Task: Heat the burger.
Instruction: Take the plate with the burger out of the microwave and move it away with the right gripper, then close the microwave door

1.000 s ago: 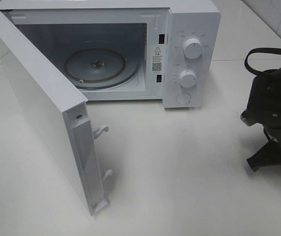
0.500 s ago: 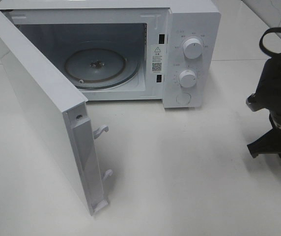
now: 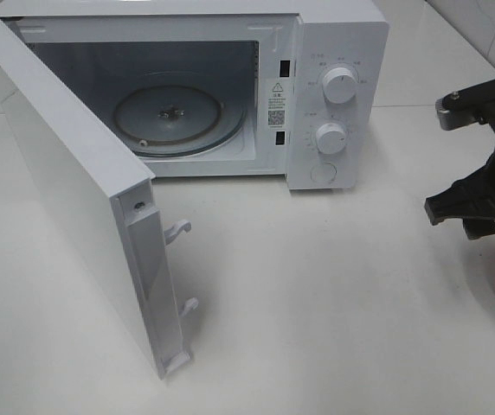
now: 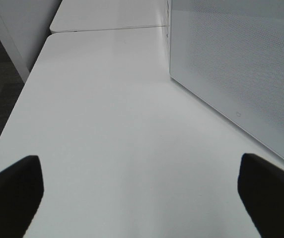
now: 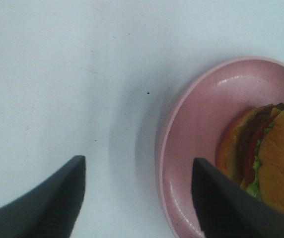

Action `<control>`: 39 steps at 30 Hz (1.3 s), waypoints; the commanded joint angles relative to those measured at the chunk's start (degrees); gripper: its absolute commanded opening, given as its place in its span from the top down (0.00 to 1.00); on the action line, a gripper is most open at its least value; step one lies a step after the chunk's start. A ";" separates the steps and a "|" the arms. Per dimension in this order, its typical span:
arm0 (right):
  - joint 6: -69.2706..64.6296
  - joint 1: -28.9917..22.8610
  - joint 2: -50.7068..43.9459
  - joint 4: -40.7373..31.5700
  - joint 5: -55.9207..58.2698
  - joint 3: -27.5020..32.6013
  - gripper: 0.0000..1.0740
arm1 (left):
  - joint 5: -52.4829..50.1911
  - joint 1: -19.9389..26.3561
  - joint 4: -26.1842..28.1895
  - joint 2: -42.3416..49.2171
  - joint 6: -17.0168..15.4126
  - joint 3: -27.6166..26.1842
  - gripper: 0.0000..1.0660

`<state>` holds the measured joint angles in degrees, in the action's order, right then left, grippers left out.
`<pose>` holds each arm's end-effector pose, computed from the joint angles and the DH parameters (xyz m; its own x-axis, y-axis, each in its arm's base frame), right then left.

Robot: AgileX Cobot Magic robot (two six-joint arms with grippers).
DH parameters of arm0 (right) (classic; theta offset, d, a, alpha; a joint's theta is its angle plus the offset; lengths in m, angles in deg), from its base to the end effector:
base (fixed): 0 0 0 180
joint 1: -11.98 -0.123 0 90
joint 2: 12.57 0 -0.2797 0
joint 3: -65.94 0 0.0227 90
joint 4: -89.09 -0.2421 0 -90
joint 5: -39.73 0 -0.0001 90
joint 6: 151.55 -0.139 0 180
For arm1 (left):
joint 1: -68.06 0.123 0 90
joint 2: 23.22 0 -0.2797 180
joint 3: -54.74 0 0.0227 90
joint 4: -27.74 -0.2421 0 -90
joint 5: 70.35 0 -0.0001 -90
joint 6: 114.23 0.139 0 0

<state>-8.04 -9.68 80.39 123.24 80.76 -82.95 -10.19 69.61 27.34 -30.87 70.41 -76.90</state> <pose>0.2719 0.0528 0.1642 -0.8974 -0.1932 -0.3966 -0.0797 0.9552 -0.2850 0.0355 0.0018 0.2530 -0.4420 0.0724 -0.8941 0.0048 0.9969 0.0784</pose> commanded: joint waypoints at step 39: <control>26.18 0.06 -51.68 -20.11 17.93 8.42 0.26 | -0.52 0.06 -0.23 1.09 -0.11 0.11 0.06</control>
<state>17.80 -9.68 31.29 103.30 98.46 -75.90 -10.19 69.61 27.34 -30.87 70.41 -76.90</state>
